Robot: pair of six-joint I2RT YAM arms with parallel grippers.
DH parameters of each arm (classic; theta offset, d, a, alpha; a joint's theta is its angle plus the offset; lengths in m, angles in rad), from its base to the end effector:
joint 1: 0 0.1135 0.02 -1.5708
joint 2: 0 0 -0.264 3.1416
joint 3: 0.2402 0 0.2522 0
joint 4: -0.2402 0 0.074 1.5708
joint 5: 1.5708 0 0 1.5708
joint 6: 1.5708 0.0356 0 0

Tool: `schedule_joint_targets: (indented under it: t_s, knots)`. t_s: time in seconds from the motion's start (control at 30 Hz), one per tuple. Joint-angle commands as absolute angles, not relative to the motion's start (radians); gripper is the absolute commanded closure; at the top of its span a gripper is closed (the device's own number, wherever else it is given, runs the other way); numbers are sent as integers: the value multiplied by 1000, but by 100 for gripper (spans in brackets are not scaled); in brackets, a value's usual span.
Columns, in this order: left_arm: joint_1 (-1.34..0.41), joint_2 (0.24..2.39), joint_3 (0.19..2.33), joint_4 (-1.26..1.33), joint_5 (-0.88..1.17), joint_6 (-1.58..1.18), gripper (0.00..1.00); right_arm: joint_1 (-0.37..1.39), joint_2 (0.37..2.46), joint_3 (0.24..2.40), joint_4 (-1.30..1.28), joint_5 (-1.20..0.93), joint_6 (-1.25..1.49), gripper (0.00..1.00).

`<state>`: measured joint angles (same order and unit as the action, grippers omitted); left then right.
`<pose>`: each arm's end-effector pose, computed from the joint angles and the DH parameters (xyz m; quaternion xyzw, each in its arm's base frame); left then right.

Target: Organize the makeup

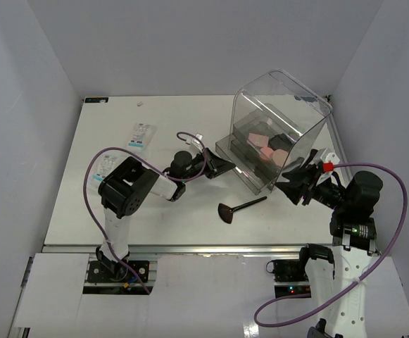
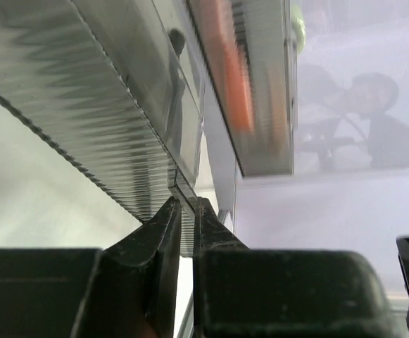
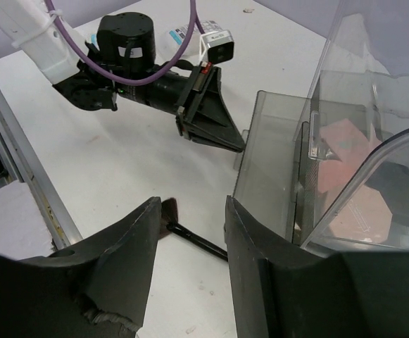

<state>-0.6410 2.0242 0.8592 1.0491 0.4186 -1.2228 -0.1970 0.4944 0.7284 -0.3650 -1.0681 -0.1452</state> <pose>0.3066 -0.2468 0.1371 -0.0772 0.7395 -0.6147 0.2633 0.1065 0.0106 0.3420 -0.3187 0.6557 0.2805 0.6244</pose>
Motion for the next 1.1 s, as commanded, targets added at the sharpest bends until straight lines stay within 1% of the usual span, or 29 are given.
schedule_joint_targets:
  t_s: [0.0, 0.07, 0.2, 0.23, 0.33, 0.4, 0.47, 0.53, 0.57, 0.67, 0.77, 0.83, 0.87, 0.93, 1.0, 1.07]
  knots:
    - [-621, 1934, 730, 1124, 434, -1180, 100, -204, 512, 744, -342, -1118, -149, 51]
    - [-619, 1923, 706, 1137, 436, -1175, 93, -204, 524, 748, -343, -1145, -157, 49]
    - [-613, 1909, 712, 1113, 459, -1150, 68, -203, 562, 767, -395, -1212, -226, 42]
    - [-612, 1902, 720, 1103, 476, -1134, 59, -201, 579, 785, -422, -1222, -258, 40]
    - [-611, 1868, 712, 1104, 494, -1113, 47, -201, 631, 845, -603, -1252, -472, 32]
    - [-611, 1833, 698, 1091, 500, -1086, 37, -200, 675, 892, -754, -1267, -666, 28]
    - [-609, 1802, 686, 1073, 504, -1060, 33, -195, 711, 923, -872, -1255, -818, 27]
    - [-604, 1750, 663, 1027, 498, -1027, 32, -190, 778, 957, -1070, -1237, -1111, 27]
    - [-602, 1718, 650, 1015, 491, -1009, 31, -188, 803, 969, -1110, -1231, -1174, 26]
    - [-600, 1593, 614, 888, 462, -910, 30, -177, 848, 991, -1285, -1208, -1477, 26]
    - [-599, 1457, 595, 675, 383, -797, 26, -108, 861, 973, -1311, -1153, -1602, 27]
    - [-596, 1342, 580, 581, 346, -718, 22, -27, 860, 953, -1309, -1092, -1673, 28]
    - [-593, 1283, 575, 508, 322, -689, 19, 30, 864, 945, -1301, -1064, -1676, 28]
    - [-588, 1172, 574, 407, 297, -633, 8, 123, 875, 928, -1279, -1002, -1666, 31]
    - [-586, 1049, 605, 275, 276, -552, 3, 219, 890, 909, -1224, -976, -1622, 33]
    - [-583, 951, 647, 146, 256, -474, 2, 300, 907, 899, -1141, -917, -1533, 35]
